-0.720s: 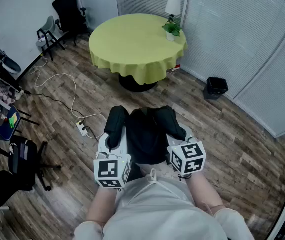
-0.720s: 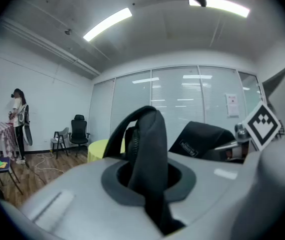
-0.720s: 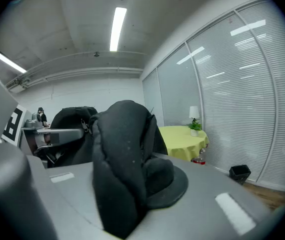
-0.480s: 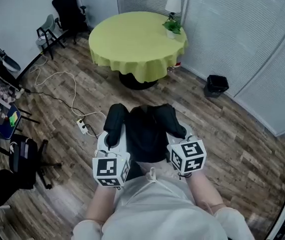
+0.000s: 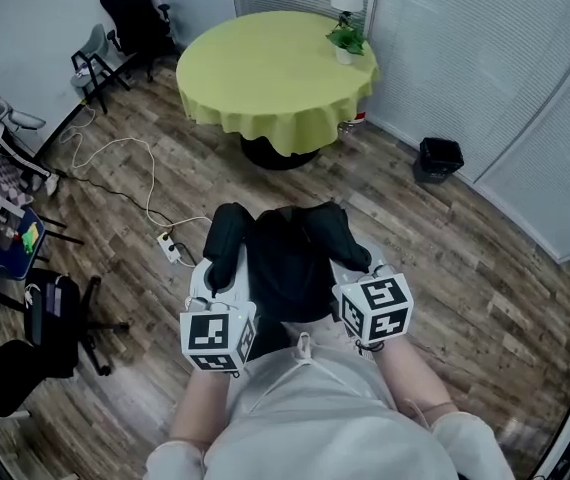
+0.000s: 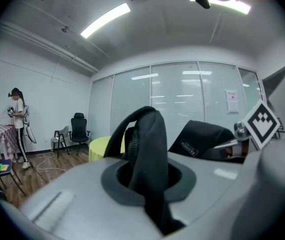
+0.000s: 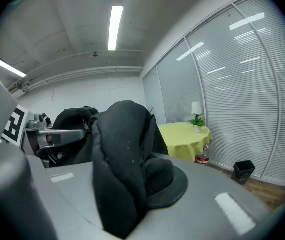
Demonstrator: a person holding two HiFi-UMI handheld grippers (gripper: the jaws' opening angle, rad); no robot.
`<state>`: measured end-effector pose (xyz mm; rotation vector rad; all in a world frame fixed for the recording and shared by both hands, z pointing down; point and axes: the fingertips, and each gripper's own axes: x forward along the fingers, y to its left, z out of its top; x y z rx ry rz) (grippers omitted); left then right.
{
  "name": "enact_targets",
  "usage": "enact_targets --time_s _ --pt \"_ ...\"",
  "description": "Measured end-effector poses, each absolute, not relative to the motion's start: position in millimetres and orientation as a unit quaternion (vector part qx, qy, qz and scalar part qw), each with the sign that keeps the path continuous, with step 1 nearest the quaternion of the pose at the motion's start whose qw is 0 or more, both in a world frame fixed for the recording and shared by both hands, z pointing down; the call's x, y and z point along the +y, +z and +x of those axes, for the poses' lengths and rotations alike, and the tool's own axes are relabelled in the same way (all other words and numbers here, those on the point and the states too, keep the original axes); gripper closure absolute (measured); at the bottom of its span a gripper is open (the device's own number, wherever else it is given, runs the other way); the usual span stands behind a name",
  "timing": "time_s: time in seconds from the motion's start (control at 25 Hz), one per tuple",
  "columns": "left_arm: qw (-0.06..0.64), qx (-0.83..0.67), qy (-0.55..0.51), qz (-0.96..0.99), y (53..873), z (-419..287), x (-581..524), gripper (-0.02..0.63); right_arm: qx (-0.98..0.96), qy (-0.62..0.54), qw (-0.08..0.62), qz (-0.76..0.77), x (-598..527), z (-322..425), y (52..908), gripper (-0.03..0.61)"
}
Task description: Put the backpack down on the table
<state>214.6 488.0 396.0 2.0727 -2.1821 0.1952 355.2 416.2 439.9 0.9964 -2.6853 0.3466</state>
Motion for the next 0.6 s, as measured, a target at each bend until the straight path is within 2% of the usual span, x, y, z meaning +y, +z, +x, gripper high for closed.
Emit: enact_targets --time_s 0.28,0.6 --pt "0.078 -0.719 0.059 0.688 405 186 461 0.588 -0.921 0.122 0.14 0.343 390 329 445 0.549" --pt "0.079 -0.708 0.058 0.7 398 108 402 0.586 -0.916 0.123 0.133 0.357 336 255 438 0.548"
